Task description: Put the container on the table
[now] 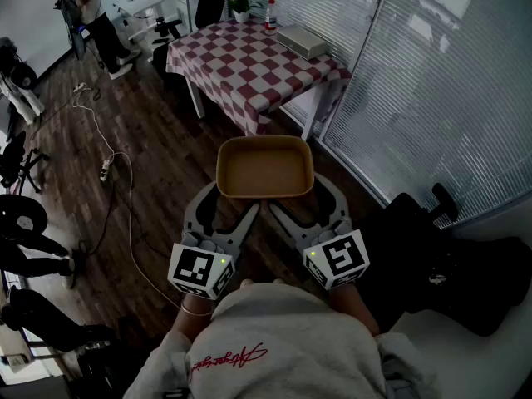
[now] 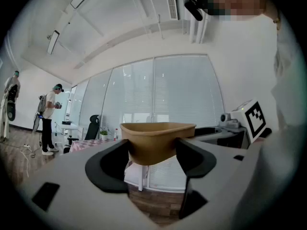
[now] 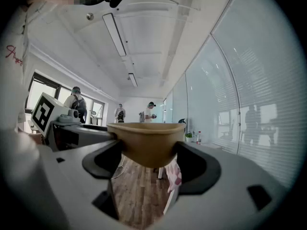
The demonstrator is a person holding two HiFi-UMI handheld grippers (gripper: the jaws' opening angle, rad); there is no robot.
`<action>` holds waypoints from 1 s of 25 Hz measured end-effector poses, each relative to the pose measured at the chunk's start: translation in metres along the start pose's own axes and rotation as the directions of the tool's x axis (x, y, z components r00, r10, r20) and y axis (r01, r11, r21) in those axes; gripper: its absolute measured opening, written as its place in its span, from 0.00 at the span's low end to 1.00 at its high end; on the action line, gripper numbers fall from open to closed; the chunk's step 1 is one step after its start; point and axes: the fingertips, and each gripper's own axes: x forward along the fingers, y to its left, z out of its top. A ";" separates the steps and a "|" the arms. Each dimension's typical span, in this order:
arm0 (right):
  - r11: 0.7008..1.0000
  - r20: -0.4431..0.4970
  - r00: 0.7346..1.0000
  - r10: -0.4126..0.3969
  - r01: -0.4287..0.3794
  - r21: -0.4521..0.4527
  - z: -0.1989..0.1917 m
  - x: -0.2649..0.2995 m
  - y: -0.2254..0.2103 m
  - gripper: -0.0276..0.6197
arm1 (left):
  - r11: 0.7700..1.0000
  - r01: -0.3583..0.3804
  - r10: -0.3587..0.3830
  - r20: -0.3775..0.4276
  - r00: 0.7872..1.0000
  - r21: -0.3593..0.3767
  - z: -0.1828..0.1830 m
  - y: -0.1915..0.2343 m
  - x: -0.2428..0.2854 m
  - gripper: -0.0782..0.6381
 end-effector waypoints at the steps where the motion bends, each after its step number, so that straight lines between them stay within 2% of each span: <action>1: 1.000 -0.003 1.000 -0.001 0.001 -0.002 0.000 0.001 0.001 0.60 | 1.000 0.003 -0.003 -0.004 1.000 0.001 -0.001 0.001 0.000 0.55; 25: 0.999 0.004 0.999 -0.045 0.045 0.014 -0.008 0.008 0.046 0.60 | 0.999 0.052 -0.052 -0.017 0.998 0.003 -0.012 0.024 -0.037 0.55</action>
